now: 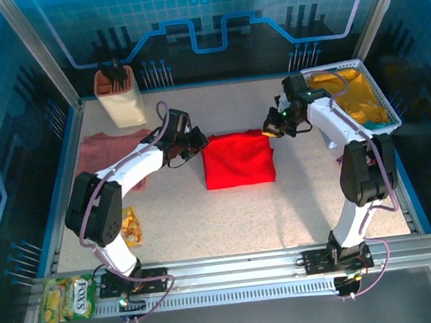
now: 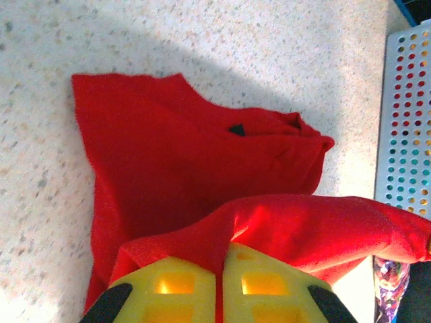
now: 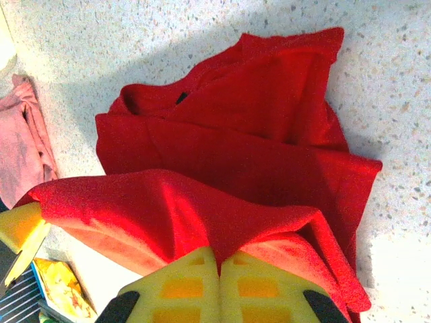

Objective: Fold and stack the t-shirts

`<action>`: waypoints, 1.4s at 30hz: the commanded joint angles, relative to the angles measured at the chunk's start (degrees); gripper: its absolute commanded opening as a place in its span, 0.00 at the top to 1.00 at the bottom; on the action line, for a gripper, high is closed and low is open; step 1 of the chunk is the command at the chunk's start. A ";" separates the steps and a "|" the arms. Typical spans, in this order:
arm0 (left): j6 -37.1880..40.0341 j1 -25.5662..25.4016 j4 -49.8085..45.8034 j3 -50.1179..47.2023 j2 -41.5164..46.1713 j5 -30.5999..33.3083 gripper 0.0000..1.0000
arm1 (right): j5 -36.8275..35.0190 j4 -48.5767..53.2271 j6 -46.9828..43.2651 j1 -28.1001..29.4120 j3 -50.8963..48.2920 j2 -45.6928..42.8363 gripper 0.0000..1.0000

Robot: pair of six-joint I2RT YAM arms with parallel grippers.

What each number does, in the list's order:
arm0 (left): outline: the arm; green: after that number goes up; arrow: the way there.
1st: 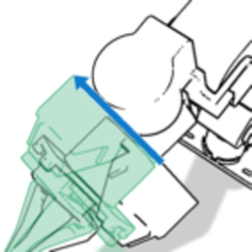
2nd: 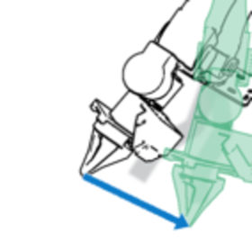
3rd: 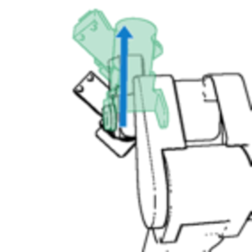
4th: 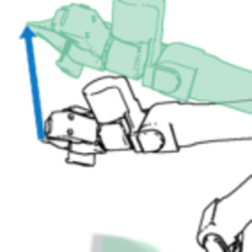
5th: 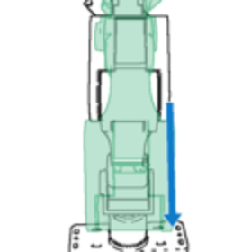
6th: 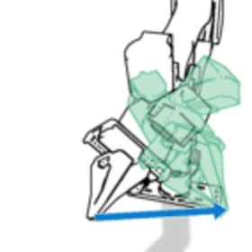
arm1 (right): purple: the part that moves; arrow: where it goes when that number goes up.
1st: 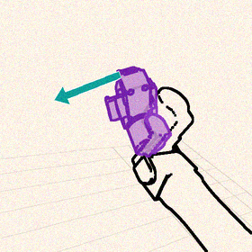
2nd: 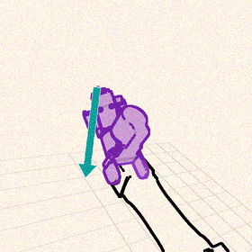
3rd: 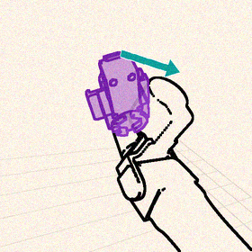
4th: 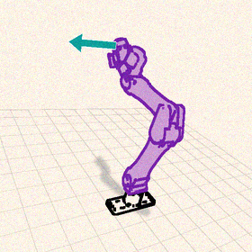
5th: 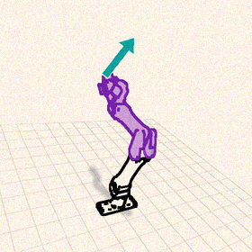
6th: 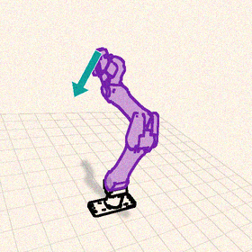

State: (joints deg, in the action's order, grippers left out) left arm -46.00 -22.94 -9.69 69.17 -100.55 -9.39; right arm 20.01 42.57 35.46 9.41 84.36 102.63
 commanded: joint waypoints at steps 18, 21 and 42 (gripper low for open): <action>8.99 4.72 1.68 15.29 -15.05 -5.88 0.72 | 2.30 -3.06 0.96 -2.20 9.92 13.06 1.00; 11.35 5.59 -0.61 20.00 -18.69 -5.99 0.47 | 2.73 -4.26 1.69 -2.55 10.85 14.64 0.86; -6.21 -1.48 9.04 3.52 -6.53 -8.65 0.42 | 12.05 -30.14 13.62 3.88 -15.02 -1.19 0.05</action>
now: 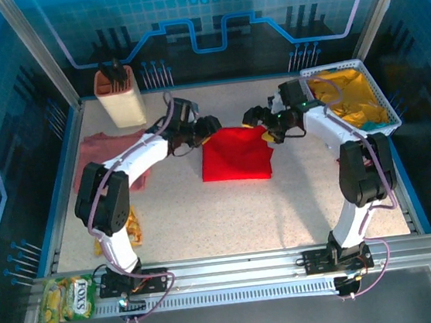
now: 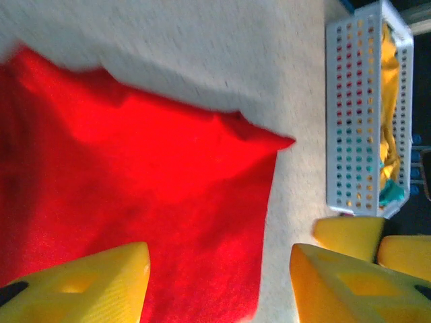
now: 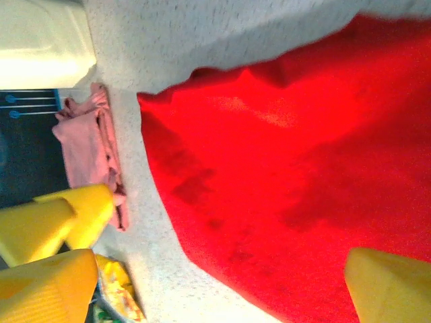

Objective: Fold and stack the t-shirts

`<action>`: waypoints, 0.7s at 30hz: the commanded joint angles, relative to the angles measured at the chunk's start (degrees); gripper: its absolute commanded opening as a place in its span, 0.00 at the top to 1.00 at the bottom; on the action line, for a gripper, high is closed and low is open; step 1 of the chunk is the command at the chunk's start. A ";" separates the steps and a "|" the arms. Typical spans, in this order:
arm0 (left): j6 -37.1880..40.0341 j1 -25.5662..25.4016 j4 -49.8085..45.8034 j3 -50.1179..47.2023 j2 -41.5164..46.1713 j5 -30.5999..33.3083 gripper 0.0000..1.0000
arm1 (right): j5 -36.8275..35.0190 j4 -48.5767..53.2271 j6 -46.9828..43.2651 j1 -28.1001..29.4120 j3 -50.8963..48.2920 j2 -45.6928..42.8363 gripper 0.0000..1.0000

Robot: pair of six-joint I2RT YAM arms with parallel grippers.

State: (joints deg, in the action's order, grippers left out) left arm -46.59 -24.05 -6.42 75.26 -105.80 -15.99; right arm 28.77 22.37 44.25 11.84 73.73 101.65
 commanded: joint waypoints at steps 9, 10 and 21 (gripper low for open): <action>-4.78 2.29 9.46 -4.93 -7.06 -2.82 0.42 | 7.93 -27.76 7.18 1.41 -16.25 4.24 0.06; -4.25 3.41 9.17 -5.28 -6.84 -2.90 0.42 | 8.10 -28.23 6.90 1.09 -17.14 4.07 0.06; 8.49 10.77 -6.24 0.93 -8.03 -1.17 0.44 | 8.56 -24.31 2.25 -0.40 -17.02 1.84 0.07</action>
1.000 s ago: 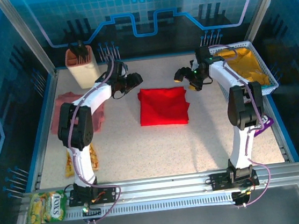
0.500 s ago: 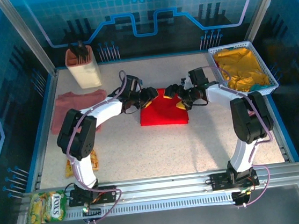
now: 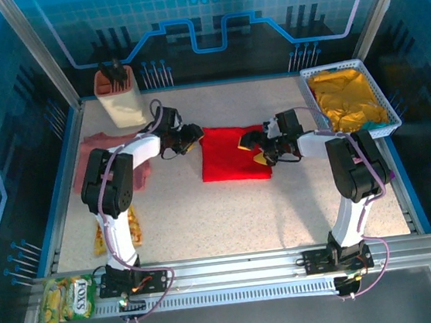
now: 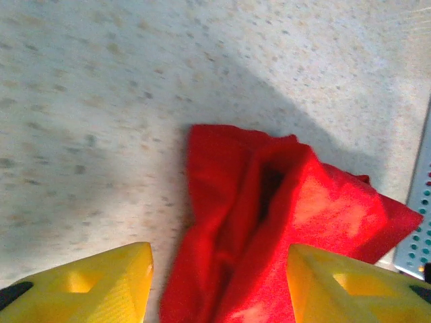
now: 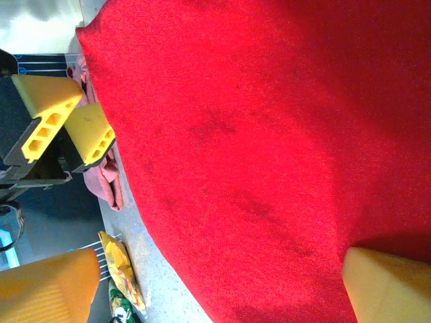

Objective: Fold and stack the t-shirts

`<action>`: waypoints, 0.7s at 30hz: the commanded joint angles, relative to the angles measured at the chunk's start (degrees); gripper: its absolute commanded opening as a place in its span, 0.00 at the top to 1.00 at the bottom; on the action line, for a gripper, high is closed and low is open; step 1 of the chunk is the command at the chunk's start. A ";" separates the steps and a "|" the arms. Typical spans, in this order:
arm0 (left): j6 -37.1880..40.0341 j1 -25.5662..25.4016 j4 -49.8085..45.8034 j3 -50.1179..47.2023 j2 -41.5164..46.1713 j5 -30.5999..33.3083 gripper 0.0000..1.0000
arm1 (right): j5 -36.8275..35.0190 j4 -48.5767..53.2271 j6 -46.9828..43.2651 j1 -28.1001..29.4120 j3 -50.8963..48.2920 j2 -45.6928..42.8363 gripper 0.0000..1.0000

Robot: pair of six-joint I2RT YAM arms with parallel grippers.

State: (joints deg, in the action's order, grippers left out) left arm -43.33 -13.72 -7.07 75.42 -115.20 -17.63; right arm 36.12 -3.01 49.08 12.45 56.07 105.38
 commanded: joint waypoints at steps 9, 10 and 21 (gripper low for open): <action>18.24 -2.98 -17.90 6.14 1.30 0.85 0.35 | -0.49 13.00 -11.54 -2.08 5.98 -8.90 0.06; 19.35 -3.77 -19.46 7.64 0.22 1.39 0.34 | -0.06 13.02 -11.40 -2.46 5.70 -9.12 0.06; 19.56 -7.11 -30.42 18.87 -9.92 1.45 0.32 | 1.94 10.90 -10.58 -4.84 -0.11 -11.51 0.06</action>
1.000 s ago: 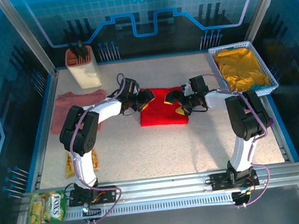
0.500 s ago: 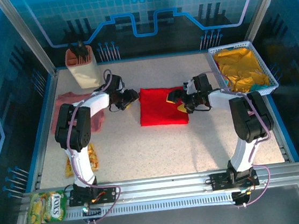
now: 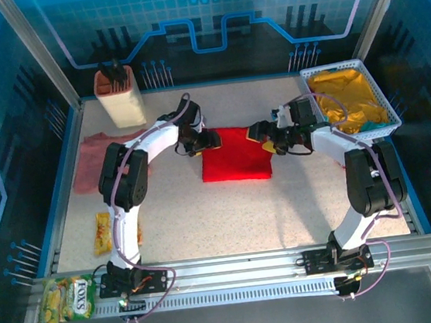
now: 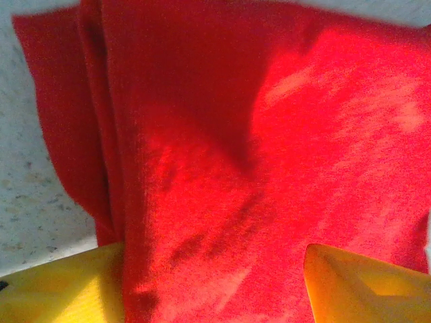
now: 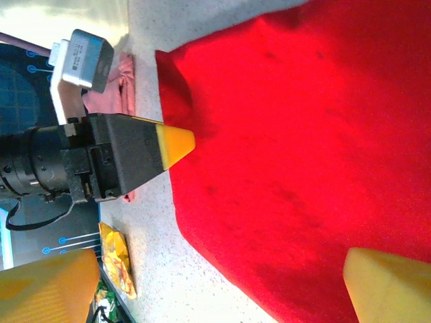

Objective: Fold and stack the t-shirts

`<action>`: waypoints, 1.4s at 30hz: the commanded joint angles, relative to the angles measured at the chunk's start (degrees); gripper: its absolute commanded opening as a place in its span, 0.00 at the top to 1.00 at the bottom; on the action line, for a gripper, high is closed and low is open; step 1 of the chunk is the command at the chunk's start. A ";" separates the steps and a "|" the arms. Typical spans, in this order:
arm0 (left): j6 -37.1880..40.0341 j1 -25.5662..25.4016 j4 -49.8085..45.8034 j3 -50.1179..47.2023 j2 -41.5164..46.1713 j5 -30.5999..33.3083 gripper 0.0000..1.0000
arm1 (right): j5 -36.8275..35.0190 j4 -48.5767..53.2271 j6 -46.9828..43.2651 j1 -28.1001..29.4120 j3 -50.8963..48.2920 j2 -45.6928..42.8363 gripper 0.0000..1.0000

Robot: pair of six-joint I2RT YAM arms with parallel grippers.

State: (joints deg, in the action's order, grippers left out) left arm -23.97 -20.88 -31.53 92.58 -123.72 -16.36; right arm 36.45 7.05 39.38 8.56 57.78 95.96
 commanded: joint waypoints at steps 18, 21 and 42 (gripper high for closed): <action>0.14 0.63 -7.07 1.68 -0.25 7.03 0.29 | 3.39 1.39 -2.32 -2.26 -2.92 -1.94 0.07; -0.09 0.50 -7.41 2.34 -0.47 6.88 0.28 | 3.69 1.30 -2.20 -2.25 -3.03 -1.54 0.07; -4.80 -0.27 -3.48 2.20 -4.50 -5.86 0.32 | 3.95 1.10 -2.27 -2.38 -4.61 -1.21 0.08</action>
State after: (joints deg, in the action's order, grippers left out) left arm -26.46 -20.43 -36.60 94.35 -125.56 -14.63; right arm 39.11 7.53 38.26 7.05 53.93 95.13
